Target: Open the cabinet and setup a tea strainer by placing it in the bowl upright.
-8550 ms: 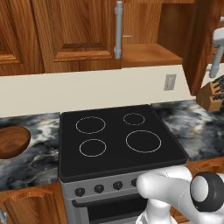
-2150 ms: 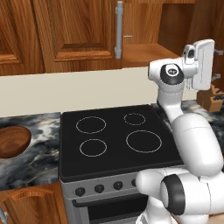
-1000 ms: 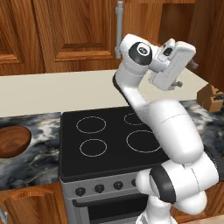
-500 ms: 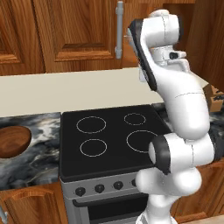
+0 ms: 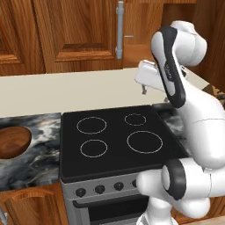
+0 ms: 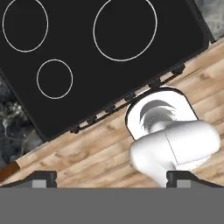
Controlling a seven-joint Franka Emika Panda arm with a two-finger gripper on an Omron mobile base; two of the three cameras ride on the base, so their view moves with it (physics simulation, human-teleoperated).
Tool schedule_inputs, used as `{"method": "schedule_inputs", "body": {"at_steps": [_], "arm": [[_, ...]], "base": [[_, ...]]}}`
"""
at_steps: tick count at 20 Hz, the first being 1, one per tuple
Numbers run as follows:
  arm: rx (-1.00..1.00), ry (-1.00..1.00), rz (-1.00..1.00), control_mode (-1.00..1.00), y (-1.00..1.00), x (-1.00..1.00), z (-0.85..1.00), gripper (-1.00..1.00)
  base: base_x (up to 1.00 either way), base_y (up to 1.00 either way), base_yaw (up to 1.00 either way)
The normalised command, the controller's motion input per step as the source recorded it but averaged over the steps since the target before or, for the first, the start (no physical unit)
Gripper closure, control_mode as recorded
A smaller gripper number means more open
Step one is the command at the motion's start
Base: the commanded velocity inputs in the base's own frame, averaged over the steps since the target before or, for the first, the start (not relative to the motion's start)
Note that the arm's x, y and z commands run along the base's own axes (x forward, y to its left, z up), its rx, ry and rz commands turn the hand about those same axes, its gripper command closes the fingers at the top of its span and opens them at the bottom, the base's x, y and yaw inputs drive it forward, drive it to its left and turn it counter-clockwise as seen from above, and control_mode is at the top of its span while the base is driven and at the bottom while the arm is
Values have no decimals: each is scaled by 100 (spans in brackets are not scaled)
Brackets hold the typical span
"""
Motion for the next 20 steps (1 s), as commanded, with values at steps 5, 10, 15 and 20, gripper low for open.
{"method": "schedule_inputs", "body": {"at_steps": [5, 10, 15, 20], "arm": [[-21, -31, 34, -100, 31, 0, 13, -100], [-28, -30, 31, -100, 23, 0, 26, -100], [-10, -40, 20, -100, 34, 0, 62, -100], [0, -41, 18, -100, 17, 0, 61, -100]], "base": [[0, 0, 0], [0, 0, 0], [0, 0, 0], [0, 0, 0]]}}
